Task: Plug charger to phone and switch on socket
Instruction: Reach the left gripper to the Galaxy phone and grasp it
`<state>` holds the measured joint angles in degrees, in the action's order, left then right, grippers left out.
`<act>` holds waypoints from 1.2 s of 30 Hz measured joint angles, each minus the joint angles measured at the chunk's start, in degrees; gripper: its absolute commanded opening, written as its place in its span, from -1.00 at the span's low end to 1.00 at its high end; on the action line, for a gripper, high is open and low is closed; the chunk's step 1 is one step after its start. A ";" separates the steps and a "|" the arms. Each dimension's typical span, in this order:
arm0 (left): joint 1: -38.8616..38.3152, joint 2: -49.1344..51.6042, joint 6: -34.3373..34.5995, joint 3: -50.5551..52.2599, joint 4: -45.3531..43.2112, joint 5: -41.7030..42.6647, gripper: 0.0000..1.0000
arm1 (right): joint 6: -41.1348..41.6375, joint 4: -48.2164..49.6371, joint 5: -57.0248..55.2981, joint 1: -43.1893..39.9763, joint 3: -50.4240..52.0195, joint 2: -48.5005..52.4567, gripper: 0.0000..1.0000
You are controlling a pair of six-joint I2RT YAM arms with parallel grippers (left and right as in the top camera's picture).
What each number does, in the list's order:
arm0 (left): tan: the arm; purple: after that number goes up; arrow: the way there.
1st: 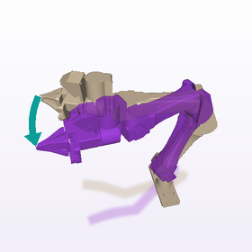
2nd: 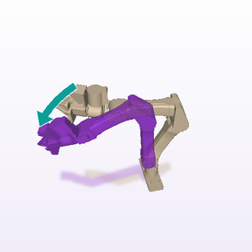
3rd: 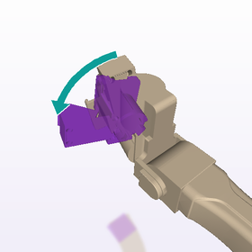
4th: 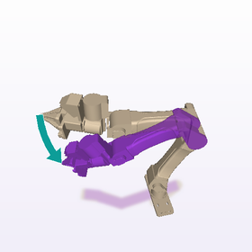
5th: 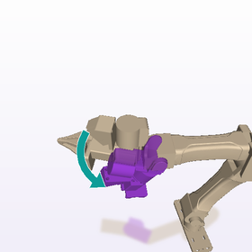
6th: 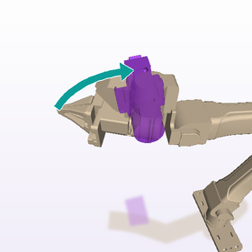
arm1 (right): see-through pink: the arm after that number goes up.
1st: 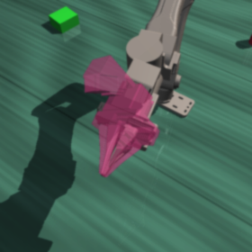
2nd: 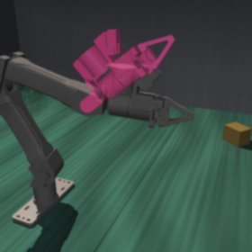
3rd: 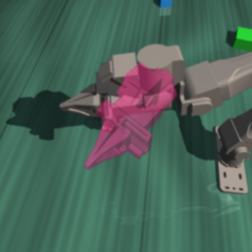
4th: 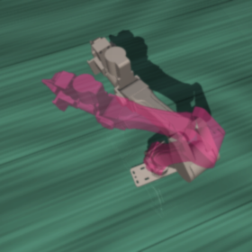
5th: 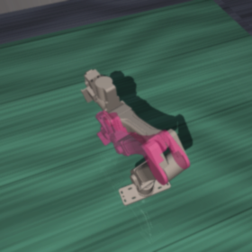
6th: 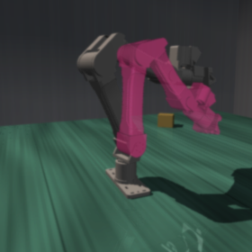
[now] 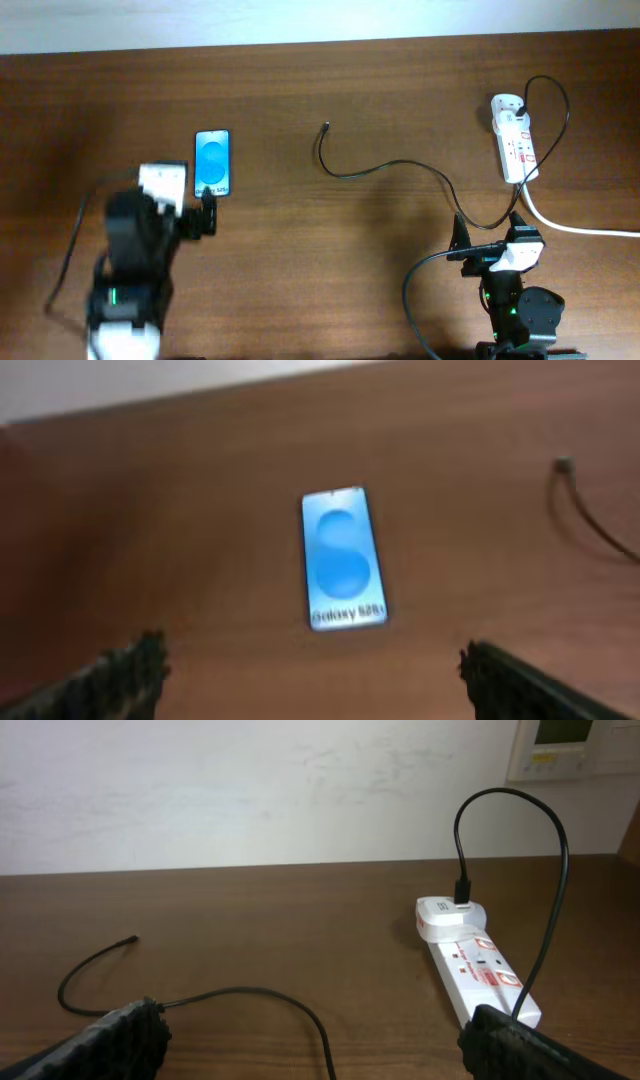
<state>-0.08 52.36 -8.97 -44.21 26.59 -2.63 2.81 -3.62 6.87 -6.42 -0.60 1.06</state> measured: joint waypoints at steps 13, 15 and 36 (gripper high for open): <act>0.11 29.55 0.24 -12.92 -2.45 16.09 0.98 | 0.02 0.00 0.00 0.00 0.00 0.07 0.97; 0.11 29.55 0.22 -12.92 -2.16 12.61 0.99 | -0.02 0.00 0.00 0.00 0.00 0.07 0.97; -1.46 50.62 7.37 -14.05 -14.16 1.03 0.98 | -0.02 0.00 0.00 0.00 0.00 0.07 0.97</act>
<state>-1.54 102.98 -1.61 -58.26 12.43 -1.61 2.79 -3.62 6.87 -6.42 -0.60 1.13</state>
